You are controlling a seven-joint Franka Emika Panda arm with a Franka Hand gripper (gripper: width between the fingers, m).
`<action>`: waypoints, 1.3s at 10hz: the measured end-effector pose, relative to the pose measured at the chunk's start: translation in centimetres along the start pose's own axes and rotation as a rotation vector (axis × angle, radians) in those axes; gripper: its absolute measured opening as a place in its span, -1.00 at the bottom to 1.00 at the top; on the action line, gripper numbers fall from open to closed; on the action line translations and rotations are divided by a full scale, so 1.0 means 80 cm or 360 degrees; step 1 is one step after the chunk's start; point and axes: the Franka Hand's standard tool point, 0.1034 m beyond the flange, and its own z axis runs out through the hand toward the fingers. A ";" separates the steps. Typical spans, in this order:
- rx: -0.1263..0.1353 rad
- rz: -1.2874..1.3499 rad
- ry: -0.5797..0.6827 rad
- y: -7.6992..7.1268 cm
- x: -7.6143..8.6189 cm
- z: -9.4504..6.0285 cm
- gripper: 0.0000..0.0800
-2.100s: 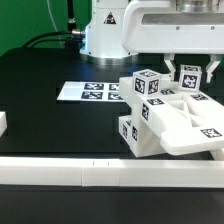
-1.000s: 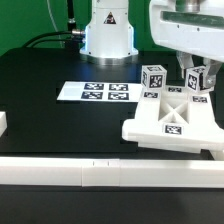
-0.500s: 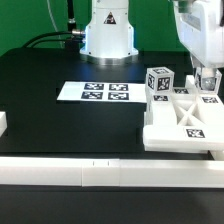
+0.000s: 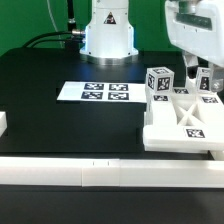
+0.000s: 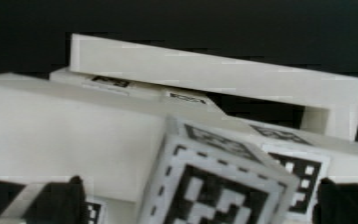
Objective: Assemble chair
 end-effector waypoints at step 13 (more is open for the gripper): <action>-0.0238 -0.1658 0.0018 -0.005 -0.012 -0.002 -0.08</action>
Offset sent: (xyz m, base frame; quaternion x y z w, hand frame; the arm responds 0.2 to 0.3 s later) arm 0.0026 0.0000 0.0027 -0.0707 0.0158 -0.2845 0.9559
